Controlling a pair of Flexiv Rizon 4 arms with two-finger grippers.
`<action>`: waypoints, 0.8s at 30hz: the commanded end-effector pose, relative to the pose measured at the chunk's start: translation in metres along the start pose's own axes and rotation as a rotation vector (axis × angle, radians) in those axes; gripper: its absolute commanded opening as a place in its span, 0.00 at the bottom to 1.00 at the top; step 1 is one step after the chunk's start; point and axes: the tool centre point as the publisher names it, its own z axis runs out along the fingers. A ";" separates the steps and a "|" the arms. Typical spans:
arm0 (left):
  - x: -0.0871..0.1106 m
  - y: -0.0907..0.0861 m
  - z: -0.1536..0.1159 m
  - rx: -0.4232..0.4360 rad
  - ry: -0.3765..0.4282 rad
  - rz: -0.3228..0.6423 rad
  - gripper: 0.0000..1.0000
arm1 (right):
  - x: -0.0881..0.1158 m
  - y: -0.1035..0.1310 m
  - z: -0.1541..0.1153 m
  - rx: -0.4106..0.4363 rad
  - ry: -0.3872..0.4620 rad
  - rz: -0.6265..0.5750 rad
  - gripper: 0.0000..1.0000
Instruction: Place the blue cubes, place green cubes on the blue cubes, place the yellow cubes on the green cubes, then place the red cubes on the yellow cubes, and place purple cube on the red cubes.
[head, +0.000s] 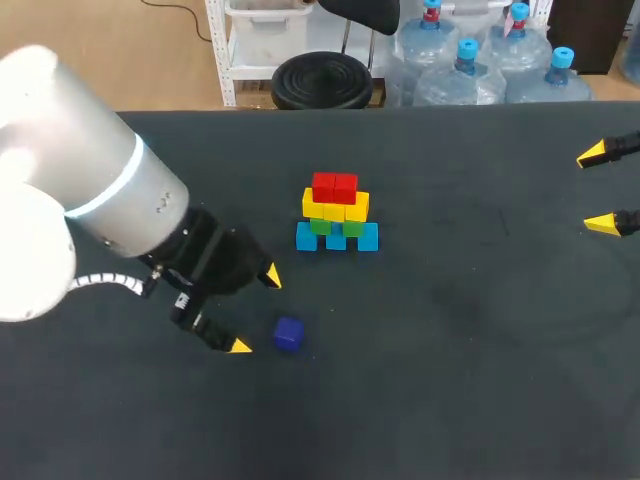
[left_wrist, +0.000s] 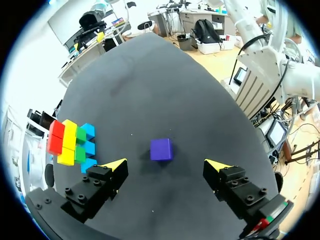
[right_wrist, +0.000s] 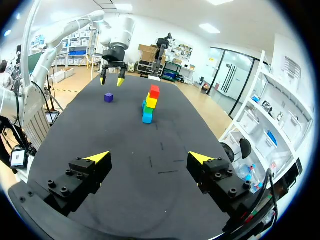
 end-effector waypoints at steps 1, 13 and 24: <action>0.002 0.009 0.012 0.008 0.005 -0.004 1.00 | 0.001 -0.001 0.001 0.000 -0.002 -0.001 1.00; 0.000 0.016 0.025 0.004 0.001 -0.010 0.98 | 0.001 -0.001 0.001 0.000 -0.002 -0.001 1.00; -0.006 0.008 0.032 0.024 0.010 -0.008 0.73 | 0.001 -0.001 0.001 0.000 -0.002 -0.001 1.00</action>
